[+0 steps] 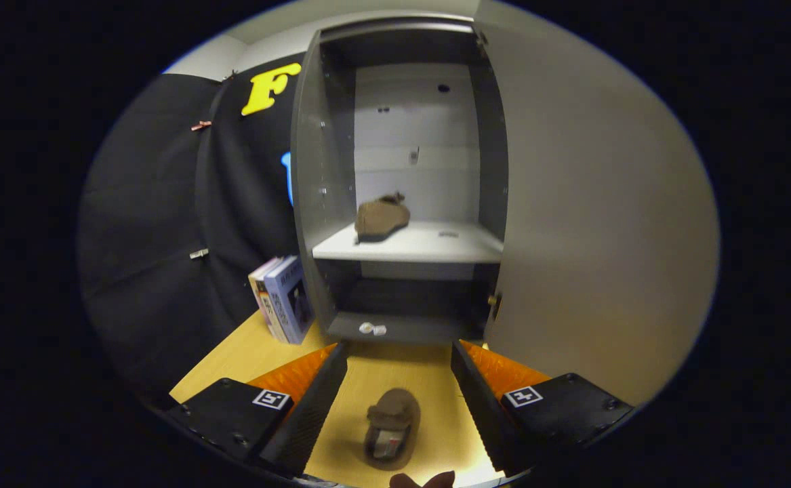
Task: Open the shoe cabinet door, grab the shoes and put them into the shoe cabinet, then close the shoe cabinet door.
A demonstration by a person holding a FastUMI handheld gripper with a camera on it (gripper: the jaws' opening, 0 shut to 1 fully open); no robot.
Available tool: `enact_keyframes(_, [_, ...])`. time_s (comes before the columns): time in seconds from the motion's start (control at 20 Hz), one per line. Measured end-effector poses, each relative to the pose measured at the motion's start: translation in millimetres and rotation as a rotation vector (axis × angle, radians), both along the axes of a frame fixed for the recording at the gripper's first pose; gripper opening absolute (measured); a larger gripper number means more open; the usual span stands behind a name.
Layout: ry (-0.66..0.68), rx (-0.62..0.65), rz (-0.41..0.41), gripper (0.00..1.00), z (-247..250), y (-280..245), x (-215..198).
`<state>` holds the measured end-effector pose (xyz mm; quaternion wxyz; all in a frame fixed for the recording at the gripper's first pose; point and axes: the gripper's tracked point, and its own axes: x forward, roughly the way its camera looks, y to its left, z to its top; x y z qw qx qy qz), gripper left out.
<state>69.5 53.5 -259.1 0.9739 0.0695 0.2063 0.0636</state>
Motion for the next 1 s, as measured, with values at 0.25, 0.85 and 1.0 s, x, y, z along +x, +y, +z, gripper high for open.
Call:
enact_keyframes(0.25, [0.2, 0.062, 0.02, 0.99, -82.8, 19.4, -27.9])
enact_keyframes(0.85, [0.457, 0.089, 0.12, 0.97, -227.0, 72.3, -35.3])
enact_keyframes(1.0, [0.442, 0.079, 0.105, 0.91, -247.3, 82.2, -18.6])
